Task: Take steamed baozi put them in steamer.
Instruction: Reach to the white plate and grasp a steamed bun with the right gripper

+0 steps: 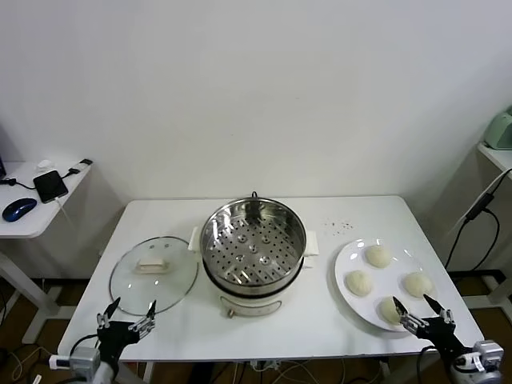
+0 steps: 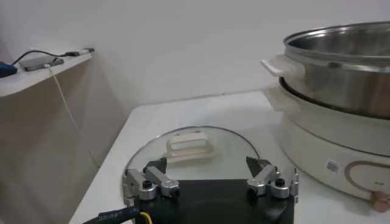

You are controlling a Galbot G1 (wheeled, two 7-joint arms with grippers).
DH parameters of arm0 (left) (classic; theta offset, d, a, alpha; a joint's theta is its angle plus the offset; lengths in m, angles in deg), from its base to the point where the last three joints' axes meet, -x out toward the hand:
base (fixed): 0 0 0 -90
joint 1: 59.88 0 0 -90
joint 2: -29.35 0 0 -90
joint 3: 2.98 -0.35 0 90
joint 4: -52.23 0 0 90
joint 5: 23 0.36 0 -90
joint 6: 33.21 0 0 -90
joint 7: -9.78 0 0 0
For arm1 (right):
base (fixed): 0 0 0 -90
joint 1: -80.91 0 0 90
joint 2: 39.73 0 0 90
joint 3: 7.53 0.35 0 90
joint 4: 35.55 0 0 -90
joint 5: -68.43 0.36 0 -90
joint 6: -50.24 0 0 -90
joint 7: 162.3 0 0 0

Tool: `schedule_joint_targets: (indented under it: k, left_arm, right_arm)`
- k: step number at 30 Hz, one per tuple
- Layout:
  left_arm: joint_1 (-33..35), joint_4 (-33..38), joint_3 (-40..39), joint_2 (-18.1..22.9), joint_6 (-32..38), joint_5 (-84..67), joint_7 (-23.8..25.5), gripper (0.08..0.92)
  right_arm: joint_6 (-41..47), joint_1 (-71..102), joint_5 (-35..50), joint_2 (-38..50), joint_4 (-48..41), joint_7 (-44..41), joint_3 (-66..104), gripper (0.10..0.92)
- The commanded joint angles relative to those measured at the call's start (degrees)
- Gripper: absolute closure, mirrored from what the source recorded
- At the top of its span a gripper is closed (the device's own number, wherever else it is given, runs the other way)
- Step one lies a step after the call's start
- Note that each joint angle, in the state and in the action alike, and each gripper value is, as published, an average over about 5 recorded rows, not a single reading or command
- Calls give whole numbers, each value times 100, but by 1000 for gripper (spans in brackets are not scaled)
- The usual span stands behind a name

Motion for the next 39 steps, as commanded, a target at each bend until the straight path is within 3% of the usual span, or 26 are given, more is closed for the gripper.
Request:
schedule_joint_targets:
  k: [1,7,13,16,22,28,34,39]
  left_arm:
    - [9,14,-3,0,17,4,-2,177]
    - [41,33,-5,29,54,13,-36,177]
    - [64,76,14,108,77,10,-86,177]
    - [53,85,28,141,75,6,-93,177]
    - [7,69,110,139,61,-41,-76,177]
    - [-35,46,228,134,38,-110,-62,177]
    - [10,1,254,146,24,-123,-53,177]
    - [67,-16,287,186,22,-116,-50,177]
  right_arm:
    - [325,-409,-612,354,-131,-306,354,203]
    - [418,-1593,-2339,1270,-805,-1720,398,203]
    - [422,-3337,-4099,2482,-1333,-4430,-264,203]
    - [199,-4534,-4818,2858,-1725,-5311,-1123,203]
    - [-358,-7020,-5641,3108,-2810,-6393,-3627,203]
    - [-962,-8366,-6024,2689,-3618,-7064,-5313,203]
    - [-1612,-8599,-6842,1686,-4653,-7379,-5377,203]
    - [-1698,-8516,-6934,1276,-5024,-7402,-5332,203]
